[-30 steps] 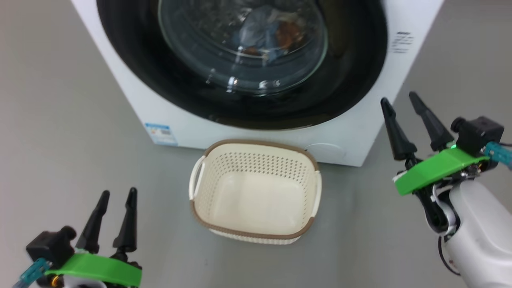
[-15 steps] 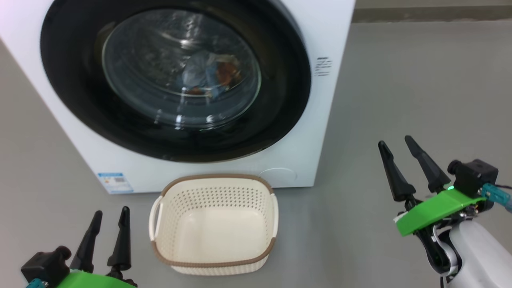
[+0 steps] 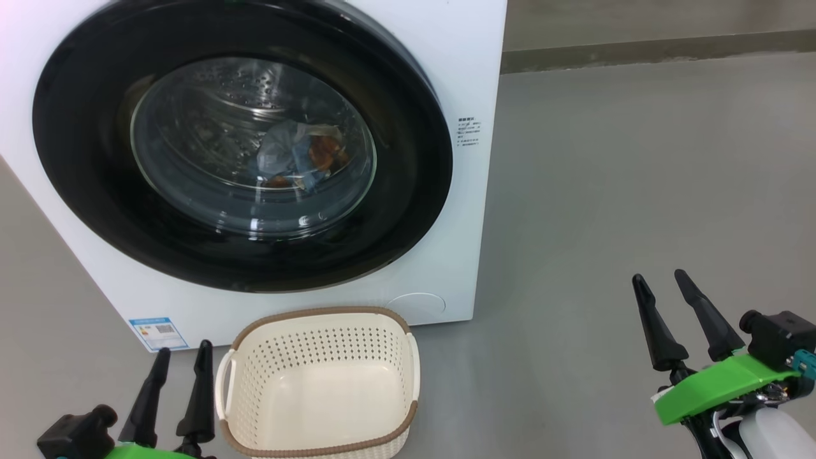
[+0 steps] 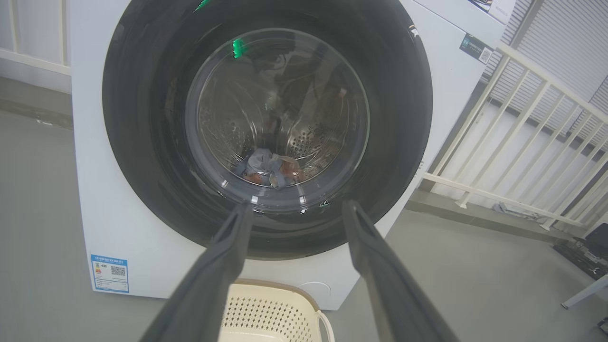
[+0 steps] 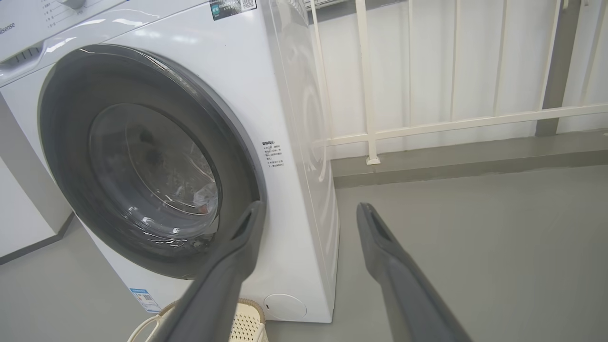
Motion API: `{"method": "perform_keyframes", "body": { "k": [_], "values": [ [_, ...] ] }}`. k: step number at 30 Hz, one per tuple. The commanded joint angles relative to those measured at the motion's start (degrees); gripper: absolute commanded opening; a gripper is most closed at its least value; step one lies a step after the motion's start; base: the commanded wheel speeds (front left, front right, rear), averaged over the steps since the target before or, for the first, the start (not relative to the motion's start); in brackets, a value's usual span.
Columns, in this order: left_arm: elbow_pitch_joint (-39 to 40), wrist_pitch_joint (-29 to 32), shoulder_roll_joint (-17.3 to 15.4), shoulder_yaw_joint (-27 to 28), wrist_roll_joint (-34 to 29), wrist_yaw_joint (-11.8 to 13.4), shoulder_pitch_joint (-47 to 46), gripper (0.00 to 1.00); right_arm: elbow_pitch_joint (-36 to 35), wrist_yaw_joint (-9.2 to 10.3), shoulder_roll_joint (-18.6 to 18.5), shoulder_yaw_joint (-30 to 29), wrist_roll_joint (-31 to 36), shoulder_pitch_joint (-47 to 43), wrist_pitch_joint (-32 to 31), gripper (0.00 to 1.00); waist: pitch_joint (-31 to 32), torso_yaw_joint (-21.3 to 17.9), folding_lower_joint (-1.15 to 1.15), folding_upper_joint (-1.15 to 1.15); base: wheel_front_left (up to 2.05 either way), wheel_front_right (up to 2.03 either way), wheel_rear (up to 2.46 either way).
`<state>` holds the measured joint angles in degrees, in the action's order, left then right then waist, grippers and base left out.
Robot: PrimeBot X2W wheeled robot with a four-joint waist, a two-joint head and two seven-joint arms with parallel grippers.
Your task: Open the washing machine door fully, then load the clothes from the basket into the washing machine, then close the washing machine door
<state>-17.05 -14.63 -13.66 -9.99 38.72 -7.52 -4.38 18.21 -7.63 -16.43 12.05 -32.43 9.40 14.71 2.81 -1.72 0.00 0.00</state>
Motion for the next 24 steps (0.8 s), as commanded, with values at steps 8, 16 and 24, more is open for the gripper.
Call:
{"method": "perform_keyframes", "body": {
  "k": [8,16,24],
  "values": [
    [1.59,-0.37,-2.39,0.98,1.26,0.03,-1.23,1.0,-1.88,0.14,0.53,-0.97,1.69,-1.96,0.29,1.0,0.11,0.05,0.0,0.0,0.0,0.0,0.0],
    [1.5,-0.37,-2.62,0.35,1.41,0.03,-1.71,1.0,-1.9,0.14,1.15,-1.83,2.59,-2.02,0.29,1.0,-0.39,0.2,0.0,0.0,0.0,0.0,0.0],
    [1.17,-0.37,-2.73,0.13,1.63,0.03,-2.03,1.0,-1.59,0.14,1.8,-1.97,3.19,-1.83,0.29,1.0,-0.5,0.1,0.0,0.0,0.0,0.0,0.0]
  ]
}}
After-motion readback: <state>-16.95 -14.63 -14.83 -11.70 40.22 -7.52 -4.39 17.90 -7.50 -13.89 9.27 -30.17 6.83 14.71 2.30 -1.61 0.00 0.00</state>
